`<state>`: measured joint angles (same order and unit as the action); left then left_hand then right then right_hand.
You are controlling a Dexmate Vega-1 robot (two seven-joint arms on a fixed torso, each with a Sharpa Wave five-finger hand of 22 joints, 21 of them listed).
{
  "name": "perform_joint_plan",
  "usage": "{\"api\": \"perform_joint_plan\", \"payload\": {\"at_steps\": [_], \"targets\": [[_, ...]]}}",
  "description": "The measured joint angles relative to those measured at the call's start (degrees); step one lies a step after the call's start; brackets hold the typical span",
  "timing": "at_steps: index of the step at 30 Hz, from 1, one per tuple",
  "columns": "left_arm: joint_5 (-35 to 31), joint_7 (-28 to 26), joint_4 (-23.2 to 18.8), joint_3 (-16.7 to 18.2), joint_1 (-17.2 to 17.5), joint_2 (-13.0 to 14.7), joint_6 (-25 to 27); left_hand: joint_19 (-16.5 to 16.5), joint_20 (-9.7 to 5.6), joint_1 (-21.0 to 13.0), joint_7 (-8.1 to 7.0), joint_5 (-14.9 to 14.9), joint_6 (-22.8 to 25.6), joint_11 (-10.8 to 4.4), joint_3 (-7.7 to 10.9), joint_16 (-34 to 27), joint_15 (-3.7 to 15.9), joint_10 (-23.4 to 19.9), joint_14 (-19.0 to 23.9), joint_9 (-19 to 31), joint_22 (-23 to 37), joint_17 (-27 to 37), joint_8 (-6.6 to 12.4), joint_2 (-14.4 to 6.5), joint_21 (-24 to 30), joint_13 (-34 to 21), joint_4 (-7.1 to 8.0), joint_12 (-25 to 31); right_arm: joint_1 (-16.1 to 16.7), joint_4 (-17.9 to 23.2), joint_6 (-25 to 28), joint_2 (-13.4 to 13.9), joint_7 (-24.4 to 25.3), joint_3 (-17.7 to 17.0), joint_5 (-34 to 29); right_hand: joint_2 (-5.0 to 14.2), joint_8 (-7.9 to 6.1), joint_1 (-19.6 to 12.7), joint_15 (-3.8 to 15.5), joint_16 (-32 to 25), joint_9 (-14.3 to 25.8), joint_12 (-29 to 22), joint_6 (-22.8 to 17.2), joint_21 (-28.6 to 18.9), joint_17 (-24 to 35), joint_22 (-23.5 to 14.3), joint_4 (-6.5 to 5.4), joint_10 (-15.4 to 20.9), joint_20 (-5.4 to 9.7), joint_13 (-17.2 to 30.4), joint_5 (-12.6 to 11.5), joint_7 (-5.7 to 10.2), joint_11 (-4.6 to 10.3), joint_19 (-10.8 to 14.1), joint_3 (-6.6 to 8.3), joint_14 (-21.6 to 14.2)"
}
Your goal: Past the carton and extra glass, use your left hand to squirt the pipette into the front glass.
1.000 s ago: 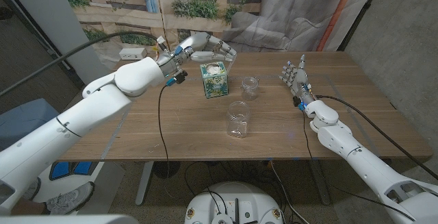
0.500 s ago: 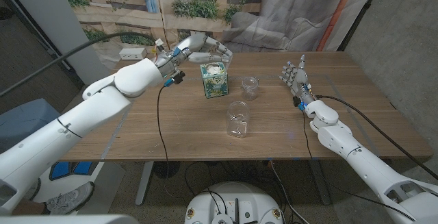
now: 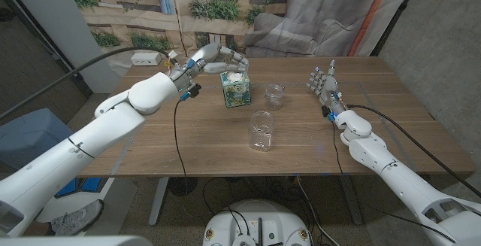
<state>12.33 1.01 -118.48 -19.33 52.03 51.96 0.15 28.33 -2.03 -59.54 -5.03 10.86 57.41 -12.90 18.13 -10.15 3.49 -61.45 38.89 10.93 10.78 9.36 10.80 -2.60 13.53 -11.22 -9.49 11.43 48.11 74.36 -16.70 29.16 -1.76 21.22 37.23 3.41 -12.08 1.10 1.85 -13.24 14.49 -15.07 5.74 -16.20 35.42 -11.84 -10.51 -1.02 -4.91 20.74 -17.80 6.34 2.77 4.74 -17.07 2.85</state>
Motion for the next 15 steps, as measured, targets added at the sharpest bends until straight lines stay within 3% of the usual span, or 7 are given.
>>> {"api": "perform_joint_plan", "payload": {"at_steps": [15], "targets": [[0.81, -1.62, 1.82, -0.54, 1.12, -1.34, -0.08, 0.00, 0.00, 0.16, -0.31, 0.00, -0.31, 0.01, 0.49, 0.00, 0.00, 0.00, 0.00, 0.00, 0.00, 0.00, 0.00, -0.15, 0.00, 0.00, 0.01, 0.00, 0.00, 0.00, 0.00, 0.02, 0.00, -0.01, 0.00, 0.00, 0.00, 0.00, 0.00, 0.00, 0.00, 0.00, 0.00, 0.00, 0.00, 0.00, 0.00, 0.00, 0.00, 0.00, 0.00, 0.00, 0.00, 0.00, 0.00, 0.00]]}}
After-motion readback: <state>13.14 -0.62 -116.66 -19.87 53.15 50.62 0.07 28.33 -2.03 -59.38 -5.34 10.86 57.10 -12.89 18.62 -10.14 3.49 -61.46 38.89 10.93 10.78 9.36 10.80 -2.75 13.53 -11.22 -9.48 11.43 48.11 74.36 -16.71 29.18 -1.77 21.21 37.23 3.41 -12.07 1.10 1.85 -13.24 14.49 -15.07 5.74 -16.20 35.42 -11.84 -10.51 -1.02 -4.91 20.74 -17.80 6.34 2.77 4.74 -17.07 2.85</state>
